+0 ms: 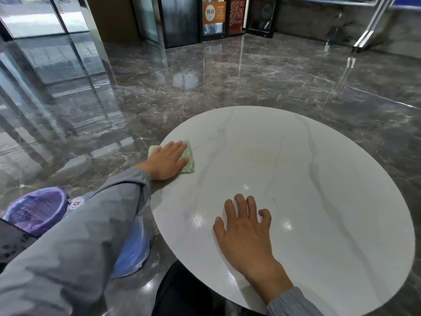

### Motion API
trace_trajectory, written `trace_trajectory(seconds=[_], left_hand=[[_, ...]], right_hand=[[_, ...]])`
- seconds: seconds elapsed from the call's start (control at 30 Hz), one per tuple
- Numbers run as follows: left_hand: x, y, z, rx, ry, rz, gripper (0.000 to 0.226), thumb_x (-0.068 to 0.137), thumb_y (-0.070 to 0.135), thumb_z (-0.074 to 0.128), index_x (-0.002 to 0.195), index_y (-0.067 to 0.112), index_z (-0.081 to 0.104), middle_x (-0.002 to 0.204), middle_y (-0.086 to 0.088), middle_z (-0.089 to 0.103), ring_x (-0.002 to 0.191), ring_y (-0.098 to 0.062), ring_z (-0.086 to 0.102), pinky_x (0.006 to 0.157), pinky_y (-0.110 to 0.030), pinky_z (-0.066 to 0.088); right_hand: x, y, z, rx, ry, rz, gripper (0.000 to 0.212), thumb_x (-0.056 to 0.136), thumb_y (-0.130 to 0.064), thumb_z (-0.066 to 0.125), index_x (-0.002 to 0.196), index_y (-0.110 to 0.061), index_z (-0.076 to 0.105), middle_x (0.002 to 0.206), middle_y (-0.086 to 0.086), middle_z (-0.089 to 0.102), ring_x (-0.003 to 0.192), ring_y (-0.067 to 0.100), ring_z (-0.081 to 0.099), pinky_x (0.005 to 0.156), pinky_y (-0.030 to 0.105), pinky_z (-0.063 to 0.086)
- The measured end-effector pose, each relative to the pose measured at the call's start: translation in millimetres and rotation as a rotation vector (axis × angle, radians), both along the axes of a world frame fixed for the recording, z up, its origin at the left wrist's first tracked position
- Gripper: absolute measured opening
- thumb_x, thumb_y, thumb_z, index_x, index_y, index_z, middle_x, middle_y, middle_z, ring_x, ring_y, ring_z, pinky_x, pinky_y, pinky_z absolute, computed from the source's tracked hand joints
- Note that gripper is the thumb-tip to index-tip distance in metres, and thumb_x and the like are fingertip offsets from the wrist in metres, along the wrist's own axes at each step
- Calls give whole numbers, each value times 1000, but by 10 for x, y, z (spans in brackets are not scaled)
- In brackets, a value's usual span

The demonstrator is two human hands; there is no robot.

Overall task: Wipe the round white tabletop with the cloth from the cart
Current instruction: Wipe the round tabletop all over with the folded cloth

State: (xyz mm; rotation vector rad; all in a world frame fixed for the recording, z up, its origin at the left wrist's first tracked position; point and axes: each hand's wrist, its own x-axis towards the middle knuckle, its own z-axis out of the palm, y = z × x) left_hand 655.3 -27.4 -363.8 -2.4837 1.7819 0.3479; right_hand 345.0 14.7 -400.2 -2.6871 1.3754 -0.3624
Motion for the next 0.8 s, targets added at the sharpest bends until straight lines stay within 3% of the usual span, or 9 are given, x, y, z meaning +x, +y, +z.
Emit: trace_trajectory(seconds=[0.1, 0.2, 0.37, 0.57, 0.7, 0.8], left_hand=[[-116, 29, -9, -14, 10, 45, 63, 111, 50, 18, 167, 28, -2, 175, 7, -9, 161, -16, -9, 129, -45, -3], [-503, 387, -34, -30, 49, -65, 64, 110, 53, 14, 166, 31, -6, 174, 9, -12, 160, -14, -13, 129, -44, -8], [-1058, 1164, -68, -76, 59, -225, 85, 88, 74, -17, 164, 36, -13, 166, 20, -24, 154, -5, -27, 126, -35, -18], [-565, 670, -40, -32, 69, -157, 64, 109, 56, 17, 165, 34, -7, 172, 13, -14, 159, -10, -15, 129, -40, -9], [47, 122, -65, -10, 16, 17, 66, 110, 54, 20, 167, 26, 0, 175, 5, -6, 161, -20, -6, 129, -48, 2], [134, -76, -66, -23, 39, 137, 66, 109, 52, 20, 167, 26, 2, 175, 6, -5, 161, -21, -7, 129, -52, 2]], right_hand=[[-5, -9, 35, 67, 34, 16, 57, 98, -49, 22, 141, -22, 49, 151, 0, 41, 146, 28, 30, 110, 53, 25], [-12, 1, 76, 100, 54, 38, 65, 96, -51, 11, 148, -24, 40, 158, -2, 30, 151, 25, 17, 113, 51, 16], [-17, 25, 177, 142, 71, 48, 72, 91, -51, -2, 150, -26, 32, 159, -4, 21, 151, 22, 9, 114, 49, 11], [-14, 28, 169, 134, 86, 40, 69, 93, -50, 4, 147, -22, 37, 158, -1, 27, 150, 26, 16, 113, 51, 17], [-14, 37, 151, 110, 60, 21, 58, 97, -48, 19, 138, -19, 49, 150, 2, 39, 146, 29, 27, 108, 53, 22], [-14, 28, 156, 121, 66, 33, 62, 96, -49, 14, 143, -21, 43, 156, 1, 31, 150, 28, 19, 111, 52, 17]])
